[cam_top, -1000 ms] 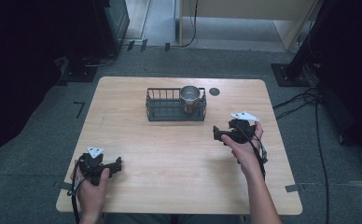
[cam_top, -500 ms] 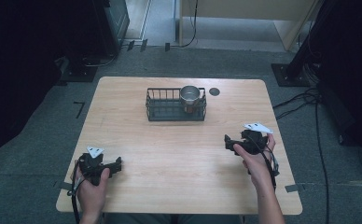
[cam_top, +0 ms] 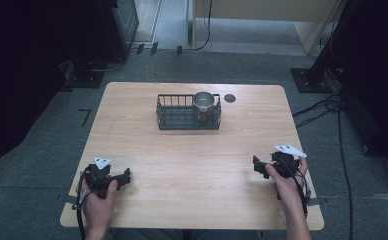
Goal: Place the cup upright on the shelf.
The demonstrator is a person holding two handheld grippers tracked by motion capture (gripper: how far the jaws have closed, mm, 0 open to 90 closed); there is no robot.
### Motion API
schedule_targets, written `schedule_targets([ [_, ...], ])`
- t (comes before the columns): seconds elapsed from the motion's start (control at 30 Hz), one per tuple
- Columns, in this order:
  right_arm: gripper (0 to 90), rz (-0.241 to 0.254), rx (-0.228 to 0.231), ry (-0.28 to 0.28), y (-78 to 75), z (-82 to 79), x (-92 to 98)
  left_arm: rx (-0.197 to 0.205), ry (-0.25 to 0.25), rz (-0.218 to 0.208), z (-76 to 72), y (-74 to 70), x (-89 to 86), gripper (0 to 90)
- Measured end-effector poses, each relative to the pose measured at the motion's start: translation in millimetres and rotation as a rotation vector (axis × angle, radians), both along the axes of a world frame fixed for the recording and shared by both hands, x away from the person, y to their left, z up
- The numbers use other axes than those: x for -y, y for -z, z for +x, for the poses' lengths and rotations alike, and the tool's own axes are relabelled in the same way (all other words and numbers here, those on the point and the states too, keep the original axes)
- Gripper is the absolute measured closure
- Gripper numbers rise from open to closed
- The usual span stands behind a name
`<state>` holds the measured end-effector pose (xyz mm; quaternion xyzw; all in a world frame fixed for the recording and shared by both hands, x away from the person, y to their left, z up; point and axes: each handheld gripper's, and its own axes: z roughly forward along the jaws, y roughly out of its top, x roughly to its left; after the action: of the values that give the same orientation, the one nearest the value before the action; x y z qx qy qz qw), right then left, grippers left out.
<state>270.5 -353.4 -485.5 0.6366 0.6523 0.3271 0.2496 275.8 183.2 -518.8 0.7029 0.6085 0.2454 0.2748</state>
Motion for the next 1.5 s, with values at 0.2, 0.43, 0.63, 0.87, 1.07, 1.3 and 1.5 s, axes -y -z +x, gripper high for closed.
schedule_targets([
  [0.2,0.0,-0.002,-0.013,0.006,7.7,-10.7,10.9,0.0,0.0,0.0,0.0,0.0,0.0,0.0],
  [0.43,0.0,-0.006,-0.03,0.025,18.3,-23.3,23.4,0.0,0.0,0.0,0.0,0.0,0.0,0.0],
  [0.63,0.0,-0.012,-0.053,0.042,26.7,-33.4,34.9,0.0,0.0,0.0,0.0,0.0,0.0,0.0],
  [0.87,0.0,-0.014,-0.072,0.069,35.0,-43.6,46.5,-0.001,0.002,0.001,-0.1,-0.1,-0.1,0.0],
  [1.07,0.0,-0.031,-0.068,0.094,38.4,-53.3,54.9,-0.001,0.002,0.001,-0.1,-0.1,-0.1,0.0],
  [1.3,0.0,-0.064,-0.055,0.099,41.3,-62.2,61.1,-0.001,0.002,0.001,-0.1,-0.1,-0.1,0.0],
  [1.5,0.0,-0.065,-0.055,0.095,41.4,-63.3,61.7,-0.001,0.001,0.001,-0.2,0.0,-0.1,0.0],
])
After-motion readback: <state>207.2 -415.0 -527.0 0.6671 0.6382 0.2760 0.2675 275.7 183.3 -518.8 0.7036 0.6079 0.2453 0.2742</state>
